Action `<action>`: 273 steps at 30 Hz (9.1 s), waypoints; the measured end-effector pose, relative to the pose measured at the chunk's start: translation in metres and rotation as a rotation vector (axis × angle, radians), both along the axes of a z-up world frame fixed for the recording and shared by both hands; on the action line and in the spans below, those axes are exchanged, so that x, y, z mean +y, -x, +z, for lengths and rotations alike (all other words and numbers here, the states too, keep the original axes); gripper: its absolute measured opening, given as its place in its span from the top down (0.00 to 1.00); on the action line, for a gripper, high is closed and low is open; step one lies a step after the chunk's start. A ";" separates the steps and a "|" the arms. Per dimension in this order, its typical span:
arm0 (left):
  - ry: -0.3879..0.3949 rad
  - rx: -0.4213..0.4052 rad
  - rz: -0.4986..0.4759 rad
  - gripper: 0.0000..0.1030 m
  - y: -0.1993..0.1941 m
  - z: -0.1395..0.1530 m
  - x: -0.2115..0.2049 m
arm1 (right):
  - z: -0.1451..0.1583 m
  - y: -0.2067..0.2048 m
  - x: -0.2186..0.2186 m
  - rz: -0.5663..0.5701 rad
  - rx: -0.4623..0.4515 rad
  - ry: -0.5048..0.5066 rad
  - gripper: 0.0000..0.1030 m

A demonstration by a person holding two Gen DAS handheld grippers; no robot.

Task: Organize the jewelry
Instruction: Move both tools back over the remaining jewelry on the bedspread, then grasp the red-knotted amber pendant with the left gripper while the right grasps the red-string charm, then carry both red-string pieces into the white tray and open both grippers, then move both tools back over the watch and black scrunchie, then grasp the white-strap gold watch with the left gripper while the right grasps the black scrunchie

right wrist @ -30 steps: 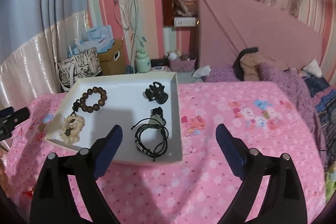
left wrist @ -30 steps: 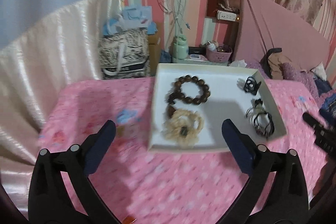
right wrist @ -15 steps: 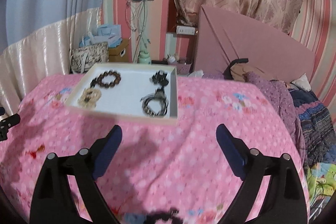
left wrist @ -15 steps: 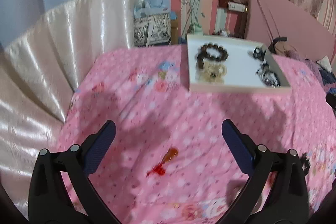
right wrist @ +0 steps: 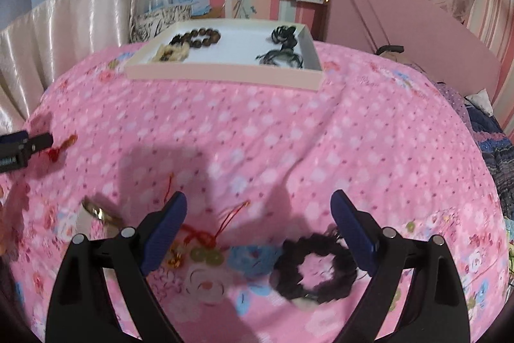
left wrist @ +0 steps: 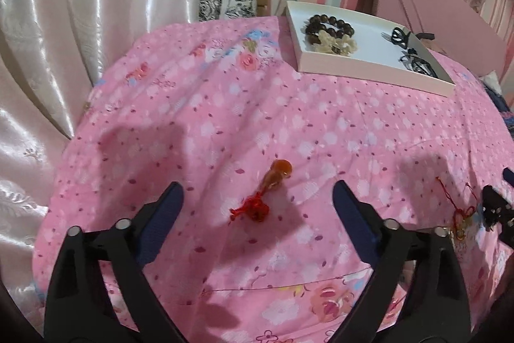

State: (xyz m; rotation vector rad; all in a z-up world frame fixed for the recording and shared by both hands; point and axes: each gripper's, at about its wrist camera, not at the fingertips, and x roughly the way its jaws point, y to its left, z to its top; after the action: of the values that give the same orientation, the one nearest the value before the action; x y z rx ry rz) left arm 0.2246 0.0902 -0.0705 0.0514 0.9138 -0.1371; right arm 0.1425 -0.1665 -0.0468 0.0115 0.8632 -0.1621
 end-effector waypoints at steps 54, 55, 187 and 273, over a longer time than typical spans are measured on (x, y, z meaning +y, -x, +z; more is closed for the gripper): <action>-0.041 0.039 -0.034 0.89 -0.014 -0.028 0.012 | -0.033 -0.002 0.018 0.118 0.065 -0.076 0.88; -0.040 0.037 -0.033 0.89 -0.014 -0.027 0.012 | -0.033 -0.002 0.018 0.117 0.064 -0.080 0.90; 0.003 -0.202 -0.023 0.03 -0.168 0.120 -0.138 | 0.078 -0.227 -0.102 -0.063 -0.183 -0.054 0.09; 0.034 0.047 -0.075 0.81 0.070 -0.031 -0.098 | -0.033 0.051 -0.095 -0.138 -0.028 -0.152 0.91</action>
State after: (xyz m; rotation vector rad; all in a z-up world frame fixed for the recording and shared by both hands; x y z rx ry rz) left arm 0.1545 -0.0076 -0.1015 0.0510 0.9566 -0.2243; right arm 0.0918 -0.2611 -0.0799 0.2150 0.8456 -0.2247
